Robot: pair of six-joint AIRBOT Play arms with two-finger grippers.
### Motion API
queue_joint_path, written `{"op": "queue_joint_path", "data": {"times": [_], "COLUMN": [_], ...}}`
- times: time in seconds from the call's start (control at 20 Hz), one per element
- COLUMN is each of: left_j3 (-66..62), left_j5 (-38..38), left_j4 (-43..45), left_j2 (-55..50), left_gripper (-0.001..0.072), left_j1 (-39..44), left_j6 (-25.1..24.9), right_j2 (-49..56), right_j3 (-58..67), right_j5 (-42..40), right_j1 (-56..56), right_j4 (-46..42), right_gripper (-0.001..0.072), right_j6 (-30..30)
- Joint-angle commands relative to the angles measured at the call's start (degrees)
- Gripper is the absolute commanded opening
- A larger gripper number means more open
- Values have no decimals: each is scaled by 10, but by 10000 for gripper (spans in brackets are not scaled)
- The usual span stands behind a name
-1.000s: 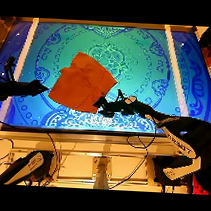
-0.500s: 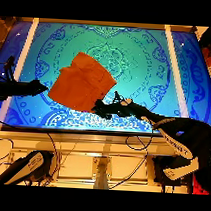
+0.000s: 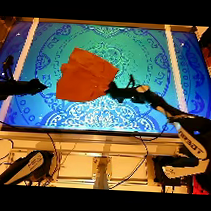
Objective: Fold the clothes and pants, and hang the long-sleeved shirts on hangers.
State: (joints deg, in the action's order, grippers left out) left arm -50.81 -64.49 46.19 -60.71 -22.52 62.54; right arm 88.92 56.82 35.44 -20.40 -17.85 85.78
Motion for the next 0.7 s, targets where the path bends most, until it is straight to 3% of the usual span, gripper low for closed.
{"op": "queue_joint_path", "data": {"times": [0.0, 0.15, 0.4, 0.55, 0.6, 0.65], "left_j3": [2, 22, 87, 97, 97, 97], "left_j5": [9, 6, -9, -8, -7, -3], "left_j4": [0, 0, -4, -63, -87, -111], "left_j2": [0, 0, -32, -66, -78, -91], "left_gripper": [8, 8, 8, 12, 101, 316], "left_j1": [2, 26, 101, 168, 190, 212], "left_j6": [0, -21, -36, -110, -152, -191], "right_j2": [-70, -82, -79, -79, -79, -79], "right_j3": [1, 1, 2, 2, 2, 2], "right_j5": [90, 189, 194, 192, 196, 200], "right_j1": [141, 231, 249, 245, 245, 245], "right_j4": [-214, -311, -315, -315, -315, -315], "right_gripper": [11, 11, 11, 11, 11, 11], "right_j6": [64, 71, 61, 57, 48, 45]}}
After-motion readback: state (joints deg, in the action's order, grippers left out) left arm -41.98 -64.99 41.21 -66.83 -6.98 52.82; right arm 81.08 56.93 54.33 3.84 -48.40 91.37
